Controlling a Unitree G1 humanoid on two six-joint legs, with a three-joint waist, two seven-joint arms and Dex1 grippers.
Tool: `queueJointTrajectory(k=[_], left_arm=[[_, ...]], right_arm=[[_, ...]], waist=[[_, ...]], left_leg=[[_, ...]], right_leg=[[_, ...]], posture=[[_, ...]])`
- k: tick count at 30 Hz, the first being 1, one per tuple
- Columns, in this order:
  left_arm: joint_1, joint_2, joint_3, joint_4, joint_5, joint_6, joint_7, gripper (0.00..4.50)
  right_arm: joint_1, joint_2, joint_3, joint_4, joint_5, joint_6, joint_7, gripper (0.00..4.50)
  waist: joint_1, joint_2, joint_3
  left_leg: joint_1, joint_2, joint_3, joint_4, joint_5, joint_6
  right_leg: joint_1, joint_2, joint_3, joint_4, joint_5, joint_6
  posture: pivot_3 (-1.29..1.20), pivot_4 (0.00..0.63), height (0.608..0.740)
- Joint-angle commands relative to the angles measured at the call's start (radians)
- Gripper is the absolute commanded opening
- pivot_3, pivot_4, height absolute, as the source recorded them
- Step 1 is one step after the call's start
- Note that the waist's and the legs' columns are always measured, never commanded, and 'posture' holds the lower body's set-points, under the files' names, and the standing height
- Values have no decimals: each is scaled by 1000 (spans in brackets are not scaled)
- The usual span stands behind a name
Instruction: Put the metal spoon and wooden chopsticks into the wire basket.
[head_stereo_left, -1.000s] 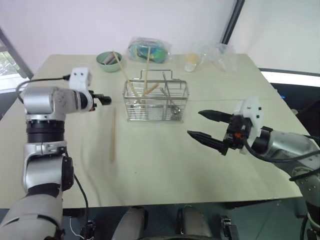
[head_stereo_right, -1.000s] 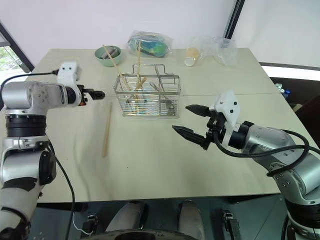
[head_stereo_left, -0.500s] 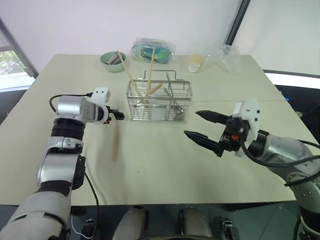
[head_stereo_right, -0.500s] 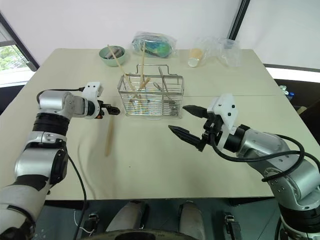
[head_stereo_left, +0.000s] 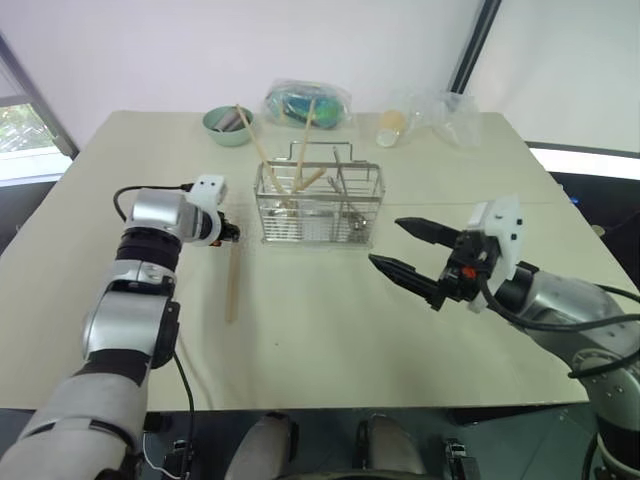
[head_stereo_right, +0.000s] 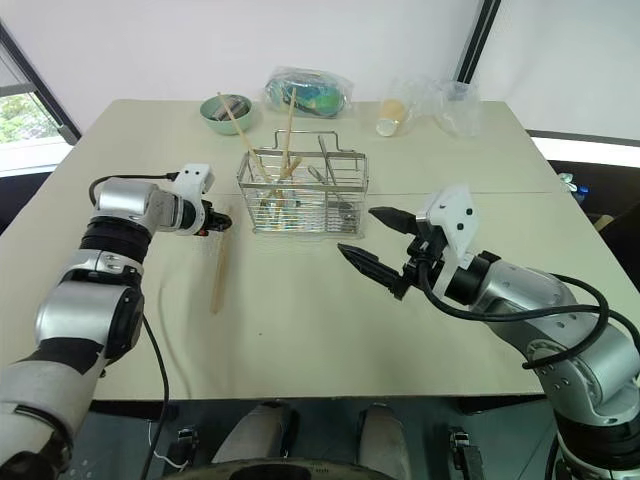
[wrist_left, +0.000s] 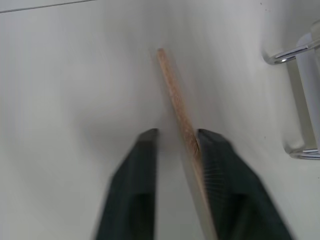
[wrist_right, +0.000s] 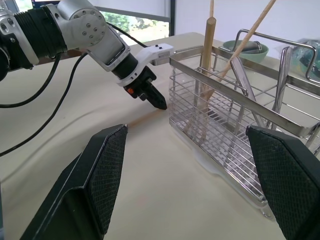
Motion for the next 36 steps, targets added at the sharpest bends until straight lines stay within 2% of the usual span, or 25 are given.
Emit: queueJointTrajectory(k=[1, 8, 10, 13, 18, 20, 22, 27, 31, 36], left_arm=[[-13, -6, 21, 16, 5, 1, 5, 28], [2, 16, 83, -25, 10, -10, 74, 28], [5, 24, 162, -59, -7, -81, 145, 28], [22, 33, 291, -174, -41, -283, 239, 28], [-5, 34, 519, -335, -147, -570, 357, 28], [-66, 41, 612, -367, -231, -616, 377, 28], [-125, 41, 655, -379, -294, -616, 385, 28], [-219, -3, 647, -390, -376, -594, 384, 28], [-209, -73, 551, -429, -372, -591, 341, 28], [-181, -148, 506, -471, -387, -589, 337, 28]], right_arm=[[-10, 5, -28, -20, 12, -15, 2, 3919], [-23, 5, -32, 11, 10, -21, 20, 3919], [-38, -2, -34, 28, 8, -18, 33, 3919], [-64, -16, -32, 45, 5, -9, 46, 3919], [-75, -32, -43, 51, 15, 4, 55, 3919], [-80, -32, -40, 48, 17, 11, 51, 3919], [-80, -29, -39, 44, 18, 15, 47, 3919], [-73, -19, -38, 37, 13, 15, 34, 3919], [-67, -14, -39, 25, 13, 14, 19, 3919], [-52, -15, -53, 13, 13, 12, 2, 3919]], waist=[[-1, 0, 0], [-4, 0, 1], [-5, -1, 2], [-6, -3, 3], [-2, -4, 2], [-2, -5, 2], [-2, -6, 2], [3, -6, 1], [0, -7, 1], [-9, -6, 1]], left_leg=[[0, 0, 0, 0, 0, 0], [0, 1, 0, -1, 0, 0], [0, 1, 0, -1, 0, 0], [-1, 1, 0, -1, 0, 0], [-10, 2, 0, 0, 2, -3], [-13, 1, 1, 2, 2, -3], [-15, 1, 1, 3, 2, -3], [-12, -1, 0, 3, 1, -2], [-10, 0, 0, 3, 2, -2], [-11, 1, 0, 3, 2, -2]], right_leg=[[0, 0, 0, 0, 0, 0], [-1, 0, 0, 0, 0, 0], [-1, 1, 0, 0, 0, 0], [-3, 1, 0, 0, 0, 0], [-12, 0, 0, 1, 1, -1], [-14, 0, 0, 0, 1, -1], [-15, 0, 0, 0, 1, -1], [-13, 0, 0, 0, 1, 0], [-9, 1, 0, 1, 2, 0], [-12, 1, 0, 2, 2, 0]], posture=[[0, 150, 643], [0, 150, 643], [0, 150, 643], [0, 150, 643], [0, 150, 643], [0, 150, 643], [0, 150, 643], [0, 150, 643], [0, 150, 643], [0, 150, 643]])
